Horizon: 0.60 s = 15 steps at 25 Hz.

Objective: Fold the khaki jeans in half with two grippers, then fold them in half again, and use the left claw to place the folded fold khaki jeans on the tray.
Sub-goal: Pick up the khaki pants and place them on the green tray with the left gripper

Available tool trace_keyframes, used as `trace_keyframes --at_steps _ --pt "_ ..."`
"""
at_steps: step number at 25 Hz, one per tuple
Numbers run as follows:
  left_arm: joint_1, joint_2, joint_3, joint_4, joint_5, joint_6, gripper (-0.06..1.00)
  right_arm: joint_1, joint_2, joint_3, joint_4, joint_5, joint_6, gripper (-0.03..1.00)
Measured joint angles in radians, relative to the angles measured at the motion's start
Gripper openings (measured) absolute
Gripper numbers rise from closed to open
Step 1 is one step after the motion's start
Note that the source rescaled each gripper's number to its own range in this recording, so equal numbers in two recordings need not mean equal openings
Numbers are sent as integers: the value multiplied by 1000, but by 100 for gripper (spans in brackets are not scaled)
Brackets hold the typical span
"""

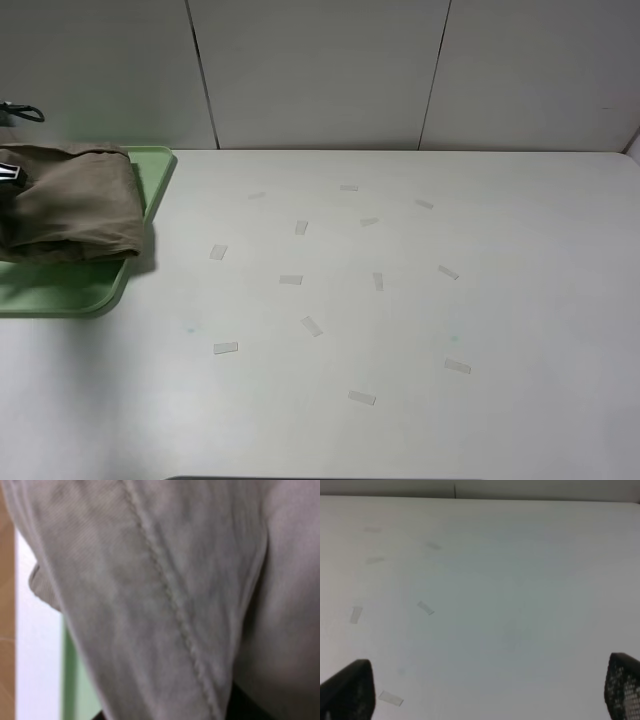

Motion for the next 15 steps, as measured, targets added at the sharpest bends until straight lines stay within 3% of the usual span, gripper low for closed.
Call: trace_keyframes --at_steps 8,15 --pt "0 84 0 31 -54 4 14 0 0 0 0 0 0 100" --pt "0 105 0 150 -121 9 14 0 0 0 0 0 0 100"
